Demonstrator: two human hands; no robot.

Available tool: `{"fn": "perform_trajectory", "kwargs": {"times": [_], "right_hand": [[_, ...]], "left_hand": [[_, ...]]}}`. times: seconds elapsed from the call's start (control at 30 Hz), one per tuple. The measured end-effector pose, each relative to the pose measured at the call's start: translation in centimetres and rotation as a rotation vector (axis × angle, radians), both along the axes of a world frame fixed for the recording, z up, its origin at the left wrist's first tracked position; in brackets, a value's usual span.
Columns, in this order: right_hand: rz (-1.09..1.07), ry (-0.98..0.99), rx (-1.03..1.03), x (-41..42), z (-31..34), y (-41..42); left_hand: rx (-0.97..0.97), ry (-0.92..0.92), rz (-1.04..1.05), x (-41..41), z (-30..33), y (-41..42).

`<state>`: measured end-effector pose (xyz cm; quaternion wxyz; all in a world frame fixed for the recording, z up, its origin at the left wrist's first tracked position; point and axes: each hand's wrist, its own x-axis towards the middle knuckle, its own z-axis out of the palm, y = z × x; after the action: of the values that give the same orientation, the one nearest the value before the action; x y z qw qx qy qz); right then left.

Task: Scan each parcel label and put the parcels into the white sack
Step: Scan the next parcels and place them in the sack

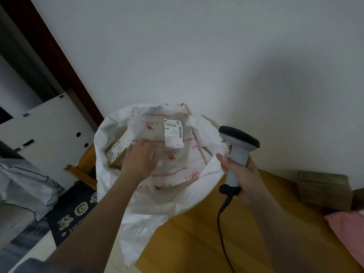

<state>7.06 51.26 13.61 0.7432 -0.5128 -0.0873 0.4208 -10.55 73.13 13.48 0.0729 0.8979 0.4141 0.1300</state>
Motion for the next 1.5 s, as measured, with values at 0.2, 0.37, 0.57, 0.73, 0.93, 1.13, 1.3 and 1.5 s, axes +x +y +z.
{"fn": "perform_trajectory", "kwargs": {"times": [0.2, 0.37, 0.57, 0.73, 0.93, 1.13, 1.3, 1.5], "right_hand": [[-0.04, 0.004, -0.025, -1.9, 0.5, 1.4], [-0.099, 0.024, -0.05, -3.5, 0.5, 3.5], [-0.265, 0.014, -0.134, -6.3, 0.4, 7.0], [-0.403, -0.055, -0.082, -6.7, 4.0, 9.4], [-0.456, -0.037, 0.098, -8.0, 5.8, 10.8], [-0.467, -0.014, 0.18, -7.2, 6.4, 10.6], [-0.443, 0.006, 0.089, -6.9, 5.2, 10.2], [-0.488, -0.031, 0.206, -6.1, 6.7, 10.0]], "left_hand": [[-0.133, -0.279, 0.417, -4.6, 0.5, 2.7], [-0.257, -0.119, 0.616, -8.1, -0.1, 5.9], [-0.442, -0.288, 0.48, -10.7, -0.9, 9.1], [-0.449, -0.589, 0.396, -10.4, 5.1, 12.7], [-0.394, -0.583, 0.263, -11.3, 9.3, 17.1], [-0.474, -0.289, 0.59, -10.8, 4.5, 14.1], [-0.701, -0.312, 0.474, -10.8, 3.0, 13.6], [-0.429, -0.465, 0.51, -11.4, 6.1, 16.5]]}}
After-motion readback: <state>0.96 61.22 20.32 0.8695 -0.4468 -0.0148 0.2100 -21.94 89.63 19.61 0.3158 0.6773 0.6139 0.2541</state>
